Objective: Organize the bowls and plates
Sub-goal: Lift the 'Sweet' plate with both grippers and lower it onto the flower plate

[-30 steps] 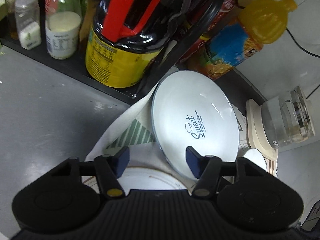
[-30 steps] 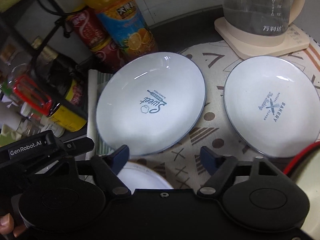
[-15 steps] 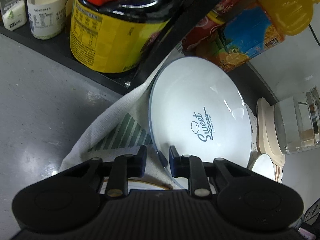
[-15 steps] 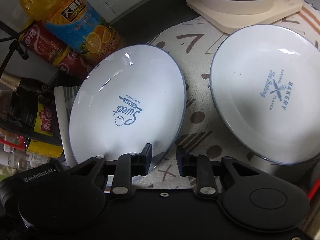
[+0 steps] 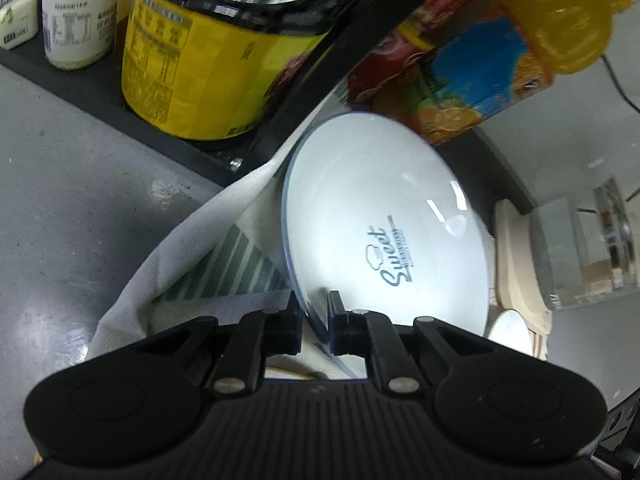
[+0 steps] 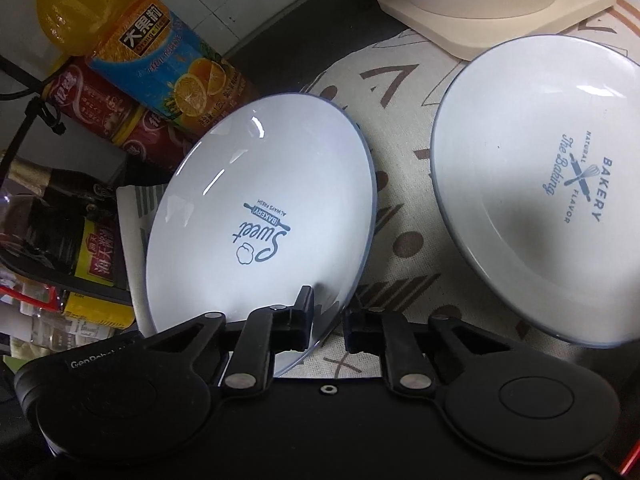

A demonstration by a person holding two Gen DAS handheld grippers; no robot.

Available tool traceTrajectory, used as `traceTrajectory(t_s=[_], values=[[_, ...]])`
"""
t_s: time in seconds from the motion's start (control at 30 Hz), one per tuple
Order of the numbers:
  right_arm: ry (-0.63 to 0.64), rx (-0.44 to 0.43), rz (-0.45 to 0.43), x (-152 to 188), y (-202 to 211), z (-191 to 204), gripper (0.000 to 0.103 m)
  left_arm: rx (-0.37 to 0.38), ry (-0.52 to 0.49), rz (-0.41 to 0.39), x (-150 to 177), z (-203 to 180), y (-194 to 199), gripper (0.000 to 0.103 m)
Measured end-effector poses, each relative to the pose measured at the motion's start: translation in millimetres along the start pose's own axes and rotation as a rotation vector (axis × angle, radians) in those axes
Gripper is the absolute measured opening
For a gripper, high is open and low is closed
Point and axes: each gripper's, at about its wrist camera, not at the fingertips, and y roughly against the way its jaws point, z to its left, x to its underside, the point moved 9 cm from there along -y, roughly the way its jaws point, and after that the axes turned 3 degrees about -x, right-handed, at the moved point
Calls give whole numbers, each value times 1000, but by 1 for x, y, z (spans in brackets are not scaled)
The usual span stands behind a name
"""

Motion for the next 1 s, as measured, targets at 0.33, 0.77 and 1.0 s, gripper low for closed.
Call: traceTrajectory(t_s=[0.33,0.77,1.0], values=[[67,-13,-48,11,26,9,14,12,-39,-10,9,-2,27,12],[101,-12,-108,29,70,9,15,44,-81,-40,32,-4,67,12],[132,-17,-129,49,91,14,15,45,-90,-49,50,6,90,12]])
